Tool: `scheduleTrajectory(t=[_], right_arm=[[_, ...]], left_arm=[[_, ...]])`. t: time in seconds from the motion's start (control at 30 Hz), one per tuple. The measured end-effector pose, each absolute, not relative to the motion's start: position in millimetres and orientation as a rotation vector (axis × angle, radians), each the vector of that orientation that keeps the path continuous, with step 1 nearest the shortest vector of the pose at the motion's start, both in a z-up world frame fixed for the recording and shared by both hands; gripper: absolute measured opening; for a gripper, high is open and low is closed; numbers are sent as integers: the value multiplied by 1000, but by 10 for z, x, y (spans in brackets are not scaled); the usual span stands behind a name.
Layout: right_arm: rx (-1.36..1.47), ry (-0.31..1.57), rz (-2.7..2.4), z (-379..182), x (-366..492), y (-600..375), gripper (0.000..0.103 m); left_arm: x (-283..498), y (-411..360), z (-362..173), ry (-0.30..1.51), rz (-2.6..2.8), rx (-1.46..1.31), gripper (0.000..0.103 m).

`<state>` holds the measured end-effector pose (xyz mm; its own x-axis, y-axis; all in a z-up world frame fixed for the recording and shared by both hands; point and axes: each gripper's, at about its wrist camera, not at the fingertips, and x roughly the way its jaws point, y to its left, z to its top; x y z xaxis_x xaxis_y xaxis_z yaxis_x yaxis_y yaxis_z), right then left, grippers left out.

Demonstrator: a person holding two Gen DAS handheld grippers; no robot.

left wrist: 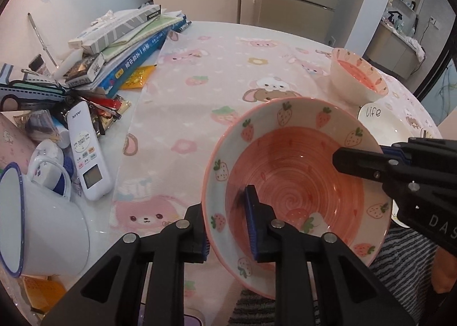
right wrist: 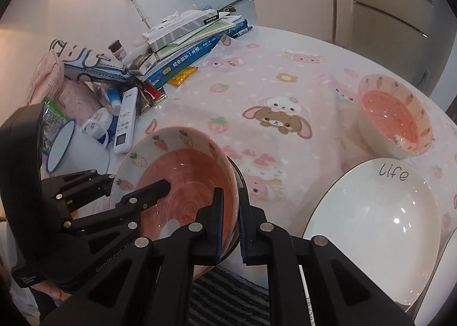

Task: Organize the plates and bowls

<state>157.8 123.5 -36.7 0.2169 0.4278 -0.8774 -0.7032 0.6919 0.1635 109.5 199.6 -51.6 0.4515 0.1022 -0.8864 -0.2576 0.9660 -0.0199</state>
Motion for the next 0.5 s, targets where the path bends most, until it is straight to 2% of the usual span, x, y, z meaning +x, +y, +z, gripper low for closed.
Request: scheduleTrajectory(t=[0.13,0.5], right_arm=[[-540,925,753,-345,1319,1379,12],[-504,971,779,-403,1460,1338,12]], left_arm=[[1081,1960,-494,1073,246,-154,19],[1111,1927,-566,1070,298,-112,17]])
